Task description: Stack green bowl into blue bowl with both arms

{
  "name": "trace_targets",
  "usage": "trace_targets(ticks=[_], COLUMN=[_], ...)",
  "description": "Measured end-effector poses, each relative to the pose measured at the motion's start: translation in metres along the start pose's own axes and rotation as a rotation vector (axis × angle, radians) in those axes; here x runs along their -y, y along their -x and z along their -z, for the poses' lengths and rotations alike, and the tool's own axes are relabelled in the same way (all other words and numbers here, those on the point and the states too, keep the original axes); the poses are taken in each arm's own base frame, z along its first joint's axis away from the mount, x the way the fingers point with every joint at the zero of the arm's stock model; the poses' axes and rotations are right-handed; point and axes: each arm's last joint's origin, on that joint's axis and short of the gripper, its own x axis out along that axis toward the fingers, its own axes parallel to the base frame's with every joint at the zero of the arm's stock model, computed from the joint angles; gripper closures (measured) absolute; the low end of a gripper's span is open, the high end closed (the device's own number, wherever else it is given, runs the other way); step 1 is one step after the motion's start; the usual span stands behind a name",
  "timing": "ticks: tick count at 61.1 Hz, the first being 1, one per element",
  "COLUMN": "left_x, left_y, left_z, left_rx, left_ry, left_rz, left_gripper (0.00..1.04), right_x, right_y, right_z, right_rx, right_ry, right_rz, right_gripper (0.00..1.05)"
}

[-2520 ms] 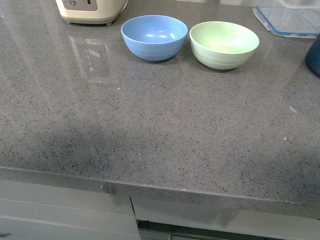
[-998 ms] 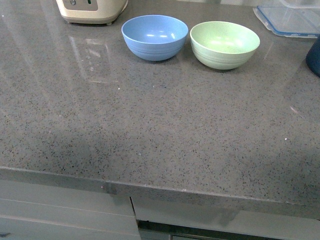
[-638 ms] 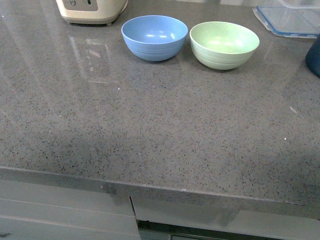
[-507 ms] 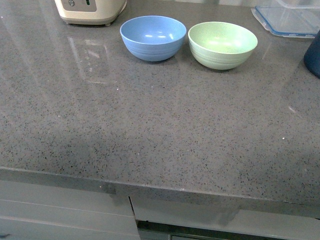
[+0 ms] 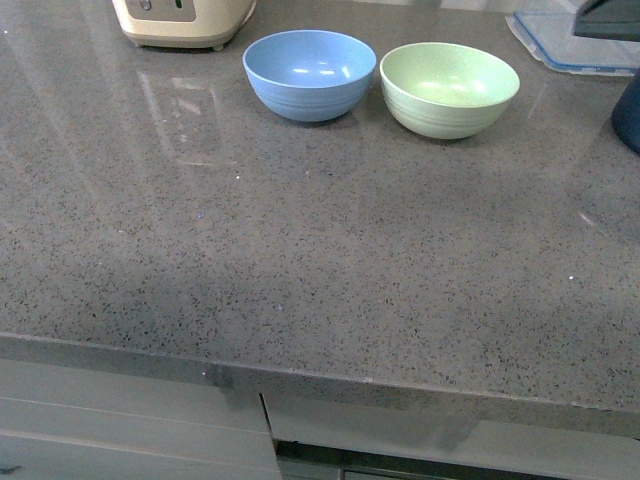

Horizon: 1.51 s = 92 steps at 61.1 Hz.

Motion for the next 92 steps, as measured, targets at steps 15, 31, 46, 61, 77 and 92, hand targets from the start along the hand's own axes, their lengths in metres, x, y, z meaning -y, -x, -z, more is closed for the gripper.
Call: trace_targets(ticks=[15, 31, 46, 61, 77, 92], left_x=[0.000, 0.000, 0.000, 0.000, 0.000, 0.000], left_y=[0.000, 0.000, 0.000, 0.000, 0.000, 0.000], left_z=[0.000, 0.000, 0.000, 0.000, 0.000, 0.000], left_rx=[0.000, 0.000, 0.000, 0.000, 0.000, 0.000], left_ry=[0.000, 0.000, 0.000, 0.000, 0.000, 0.000], left_rz=[0.000, 0.000, 0.000, 0.000, 0.000, 0.000], left_gripper=[0.07, 0.07, 0.07, 0.07, 0.07, 0.07], right_x=[-0.004, -0.005, -0.010, -0.004, 0.009, 0.025], right_y=[-0.045, -0.073, -0.099, -0.117, -0.135, -0.151], right_z=[-0.032, -0.049, -0.056, -0.062, -0.064, -0.059], right_rx=[-0.046, -0.070, -0.109, -0.114, -0.114, -0.127], right_ry=[0.029, 0.080, 0.121, 0.129, 0.131, 0.116], right_rz=[0.042, 0.075, 0.070, 0.077, 0.095, 0.112], right_gripper=[0.10, 0.10, 0.10, 0.10, 0.10, 0.10])
